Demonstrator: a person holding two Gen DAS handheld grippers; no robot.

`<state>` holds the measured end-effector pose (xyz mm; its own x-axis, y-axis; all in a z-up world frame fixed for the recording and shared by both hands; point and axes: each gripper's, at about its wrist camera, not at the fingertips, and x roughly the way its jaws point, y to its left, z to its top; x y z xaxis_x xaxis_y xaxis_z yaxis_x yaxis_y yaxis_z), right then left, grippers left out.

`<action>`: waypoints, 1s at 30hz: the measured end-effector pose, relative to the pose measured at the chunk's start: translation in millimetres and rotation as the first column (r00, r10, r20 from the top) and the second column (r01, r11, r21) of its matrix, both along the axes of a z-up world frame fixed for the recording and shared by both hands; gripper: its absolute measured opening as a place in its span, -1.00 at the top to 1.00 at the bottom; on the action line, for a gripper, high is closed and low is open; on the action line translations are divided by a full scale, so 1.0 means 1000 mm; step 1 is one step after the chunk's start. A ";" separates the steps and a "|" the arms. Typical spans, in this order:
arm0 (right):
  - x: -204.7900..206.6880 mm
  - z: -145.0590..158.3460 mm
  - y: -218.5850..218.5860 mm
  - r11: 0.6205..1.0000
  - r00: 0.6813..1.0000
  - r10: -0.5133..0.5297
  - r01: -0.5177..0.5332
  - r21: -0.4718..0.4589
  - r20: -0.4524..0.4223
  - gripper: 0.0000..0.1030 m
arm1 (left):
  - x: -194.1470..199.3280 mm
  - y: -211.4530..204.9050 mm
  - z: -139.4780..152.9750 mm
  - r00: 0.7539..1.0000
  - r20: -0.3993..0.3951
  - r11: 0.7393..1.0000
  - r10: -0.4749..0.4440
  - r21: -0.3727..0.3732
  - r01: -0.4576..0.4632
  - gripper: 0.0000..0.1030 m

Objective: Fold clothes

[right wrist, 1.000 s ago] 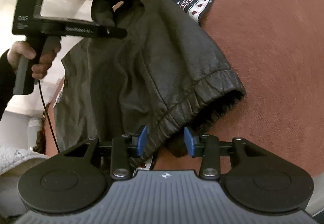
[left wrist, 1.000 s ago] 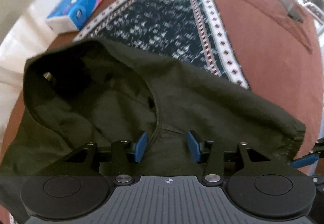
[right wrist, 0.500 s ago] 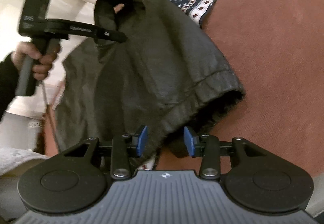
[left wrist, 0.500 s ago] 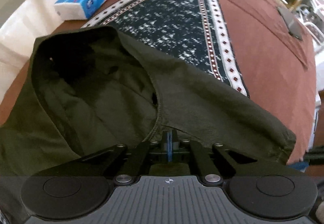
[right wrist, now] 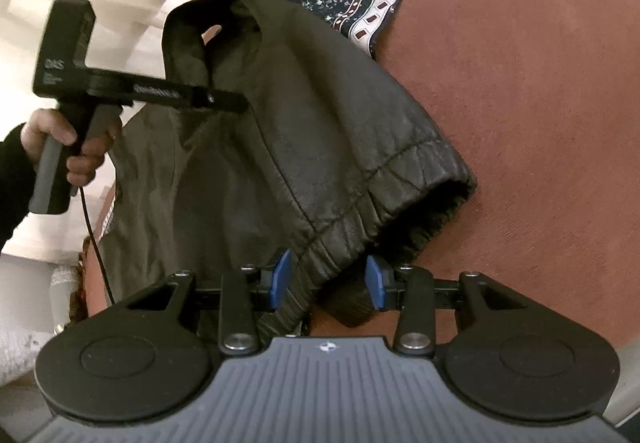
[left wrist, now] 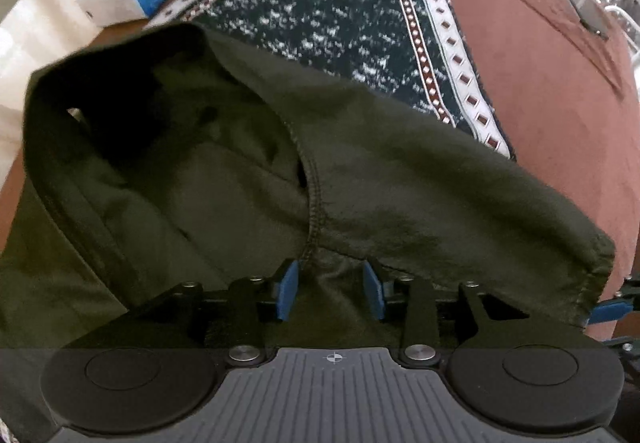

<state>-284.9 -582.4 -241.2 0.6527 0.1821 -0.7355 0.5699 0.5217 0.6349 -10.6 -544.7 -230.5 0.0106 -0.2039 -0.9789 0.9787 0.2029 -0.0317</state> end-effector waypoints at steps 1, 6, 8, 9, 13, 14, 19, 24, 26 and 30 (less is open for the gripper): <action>0.000 0.001 0.000 1.000 1.000 -0.004 0.004 0.003 0.008 0.11 | 0.000 0.000 -0.001 1.000 0.006 1.000 0.002 0.000 -0.002 0.09; -0.004 0.003 0.002 1.000 1.000 0.002 -0.002 0.011 0.020 0.11 | 0.012 0.002 0.007 0.998 0.020 0.998 0.056 -0.028 -0.056 0.03; -0.005 0.003 0.001 1.000 1.000 0.000 0.000 0.015 0.016 0.11 | 0.016 0.001 0.006 0.998 0.023 0.998 0.057 -0.020 -0.057 -0.03; -0.005 0.002 0.001 1.000 1.000 -0.002 0.001 0.017 0.014 0.11 | 0.017 0.000 0.005 0.997 0.037 0.998 0.063 -0.018 -0.063 -0.14; -0.005 0.002 0.002 1.000 1.000 -0.005 0.005 0.010 0.017 0.11 | 0.021 -0.005 -0.003 0.997 -0.022 0.997 0.077 0.015 -0.077 -0.19; -0.005 0.002 0.002 1.000 1.000 -0.005 0.005 0.008 0.017 0.11 | 0.021 -0.005 -0.005 0.997 -0.040 0.997 0.068 0.028 -0.067 -0.16; -0.006 0.003 0.003 1.000 0.999 -0.016 0.015 0.004 0.029 0.11 | 0.017 -0.007 -0.005 0.996 -0.069 0.999 0.048 0.022 -0.046 0.92; -0.006 -0.004 -0.001 0.999 0.999 -0.034 0.033 0.018 0.020 0.13 | 0.024 0.004 0.010 0.990 -0.111 0.994 0.088 -0.049 -0.093 1.00; -0.005 -0.004 -0.002 0.999 0.999 -0.032 0.032 0.020 0.022 0.39 | 0.029 0.009 0.020 0.982 -0.139 0.986 0.126 -0.094 -0.140 1.00; -0.005 0.007 -0.002 1.000 0.998 0.000 0.001 -0.012 0.063 0.90 | 0.030 0.010 0.034 0.977 -0.150 0.975 0.148 -0.141 -0.170 1.00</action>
